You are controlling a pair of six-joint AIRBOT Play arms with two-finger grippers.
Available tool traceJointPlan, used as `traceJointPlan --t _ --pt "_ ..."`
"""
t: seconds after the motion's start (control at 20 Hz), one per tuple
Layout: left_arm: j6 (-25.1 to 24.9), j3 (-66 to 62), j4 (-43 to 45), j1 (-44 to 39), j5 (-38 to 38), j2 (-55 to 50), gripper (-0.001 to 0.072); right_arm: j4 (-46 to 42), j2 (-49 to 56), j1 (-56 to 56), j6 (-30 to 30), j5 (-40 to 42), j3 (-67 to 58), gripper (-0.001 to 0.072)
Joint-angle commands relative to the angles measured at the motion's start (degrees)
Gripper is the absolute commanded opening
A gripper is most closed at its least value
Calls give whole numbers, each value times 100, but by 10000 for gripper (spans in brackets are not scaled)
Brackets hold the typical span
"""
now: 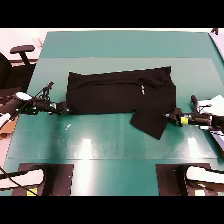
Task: Fold the shirts.
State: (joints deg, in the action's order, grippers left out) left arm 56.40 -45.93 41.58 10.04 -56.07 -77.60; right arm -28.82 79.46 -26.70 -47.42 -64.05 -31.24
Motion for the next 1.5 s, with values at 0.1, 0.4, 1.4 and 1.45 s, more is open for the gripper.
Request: traceJointPlan --t 0.1,0.4,1.4,1.45 --pt "-155 -782 -57 0 -1189 114 21 387 -870 271 146 -31 15 23" --pt "70 -949 -131 0 -1309 1799 20 372 -2828 -120 -98 -428 -94 22" --pt "-334 343 -17 -7 1980 1329 23 378 1176 1071 -267 120 -3805 23" --pt "-487 343 -251 -7 2151 1141 23 363 1294 1038 -262 111 -3805 24"
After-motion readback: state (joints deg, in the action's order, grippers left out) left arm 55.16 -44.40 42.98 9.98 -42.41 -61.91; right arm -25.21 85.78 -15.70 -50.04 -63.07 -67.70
